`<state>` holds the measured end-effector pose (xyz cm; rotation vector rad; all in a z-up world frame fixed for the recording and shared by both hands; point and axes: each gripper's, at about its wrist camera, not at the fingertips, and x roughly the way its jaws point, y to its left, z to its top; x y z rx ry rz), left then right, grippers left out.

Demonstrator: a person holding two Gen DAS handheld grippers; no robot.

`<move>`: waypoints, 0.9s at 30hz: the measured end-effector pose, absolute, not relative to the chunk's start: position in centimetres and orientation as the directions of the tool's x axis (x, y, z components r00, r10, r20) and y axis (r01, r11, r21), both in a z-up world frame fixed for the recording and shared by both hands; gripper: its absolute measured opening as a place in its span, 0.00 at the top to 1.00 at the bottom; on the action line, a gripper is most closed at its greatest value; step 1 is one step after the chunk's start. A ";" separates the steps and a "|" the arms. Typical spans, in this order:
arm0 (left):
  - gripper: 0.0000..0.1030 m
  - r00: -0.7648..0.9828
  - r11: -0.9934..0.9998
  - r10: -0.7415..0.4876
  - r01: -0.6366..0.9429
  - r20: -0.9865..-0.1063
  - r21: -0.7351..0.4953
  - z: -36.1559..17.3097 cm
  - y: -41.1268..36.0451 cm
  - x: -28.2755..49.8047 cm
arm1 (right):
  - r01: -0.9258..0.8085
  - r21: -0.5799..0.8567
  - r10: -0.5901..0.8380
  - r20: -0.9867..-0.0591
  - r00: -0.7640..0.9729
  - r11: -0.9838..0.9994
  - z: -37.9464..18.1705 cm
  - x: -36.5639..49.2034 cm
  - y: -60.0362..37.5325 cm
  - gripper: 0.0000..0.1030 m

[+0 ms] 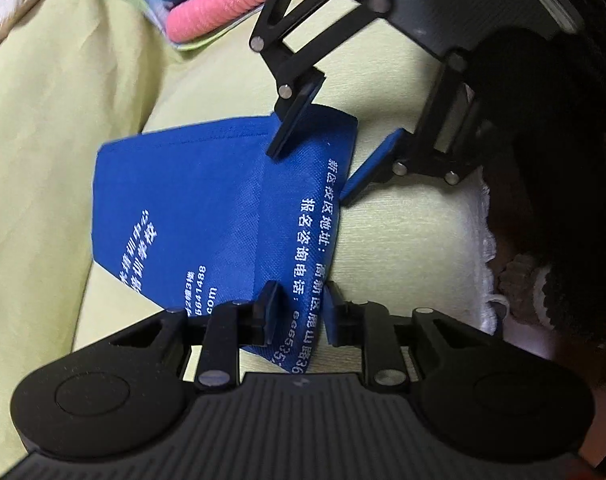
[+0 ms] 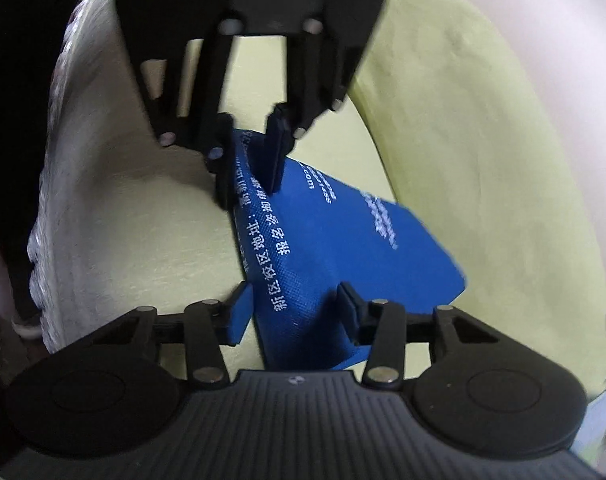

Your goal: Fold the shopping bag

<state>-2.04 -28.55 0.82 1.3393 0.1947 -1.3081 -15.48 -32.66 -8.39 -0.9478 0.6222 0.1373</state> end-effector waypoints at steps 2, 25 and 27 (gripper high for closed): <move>0.58 0.424 -0.314 -0.596 0.659 -0.682 0.684 0.1 -28.2 -3.1 | -0.375 -0.686 -0.145 -0.573 0.807 0.624 -8.0 -15.2 -33.0 0.64; 0.70 0.059 -0.282 -0.481 0.934 -0.875 0.218 3.6 -27.6 0.9 | -0.292 0.059 0.202 -0.847 0.491 0.955 -3.5 -11.0 -40.5 0.69; 0.63 0.046 -0.269 -0.482 0.943 -0.875 0.197 4.0 -27.7 1.6 | -0.267 0.124 0.242 -0.848 0.471 0.956 -3.2 -10.2 -41.6 0.70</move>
